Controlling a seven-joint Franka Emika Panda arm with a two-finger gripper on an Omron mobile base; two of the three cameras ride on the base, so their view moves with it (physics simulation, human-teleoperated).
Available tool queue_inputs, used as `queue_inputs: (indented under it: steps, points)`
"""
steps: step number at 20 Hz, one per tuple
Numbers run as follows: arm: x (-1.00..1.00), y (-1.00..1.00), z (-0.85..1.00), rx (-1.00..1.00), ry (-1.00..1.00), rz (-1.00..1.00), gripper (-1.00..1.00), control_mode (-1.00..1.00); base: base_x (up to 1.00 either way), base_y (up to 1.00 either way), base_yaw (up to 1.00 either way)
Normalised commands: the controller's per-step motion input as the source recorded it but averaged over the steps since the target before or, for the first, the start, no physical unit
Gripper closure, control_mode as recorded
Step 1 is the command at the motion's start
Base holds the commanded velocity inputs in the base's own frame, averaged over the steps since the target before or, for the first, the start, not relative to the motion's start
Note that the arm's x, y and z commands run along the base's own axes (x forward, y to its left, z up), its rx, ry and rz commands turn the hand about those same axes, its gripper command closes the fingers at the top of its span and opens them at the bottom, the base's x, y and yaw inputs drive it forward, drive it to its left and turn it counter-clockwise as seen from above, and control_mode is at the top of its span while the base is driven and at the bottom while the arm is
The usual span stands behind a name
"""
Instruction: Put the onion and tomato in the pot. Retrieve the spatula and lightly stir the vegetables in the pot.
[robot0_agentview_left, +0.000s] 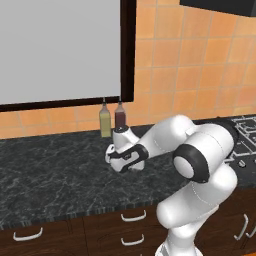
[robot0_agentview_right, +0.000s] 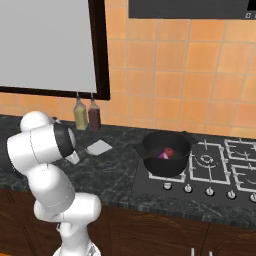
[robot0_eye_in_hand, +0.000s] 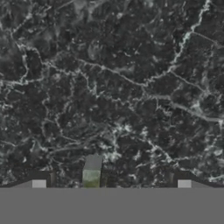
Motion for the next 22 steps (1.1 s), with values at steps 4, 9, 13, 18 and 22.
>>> queue_inputs:
  steps: [4,9,13,18,22]
  points:
    - [-0.11,0.0,0.0,0.0,0.0,0.0,1.0,-1.0,0.0,0.0,0.0]
    - [-0.18,-0.03,0.0,0.0,0.0,0.0,1.0,-1.0,0.0,0.0,0.0]
    - [-0.26,-0.02,0.27,0.0,-0.01,0.0,1.0,-1.0,0.0,0.0,0.0]
    - [-0.45,-0.06,0.94,0.06,-0.15,-0.02,1.0,-1.0,0.0,0.0,0.0]
    - [-0.43,-0.1,1.0,0.25,-0.21,-0.1,1.0,-1.0,0.0,0.0,0.0]
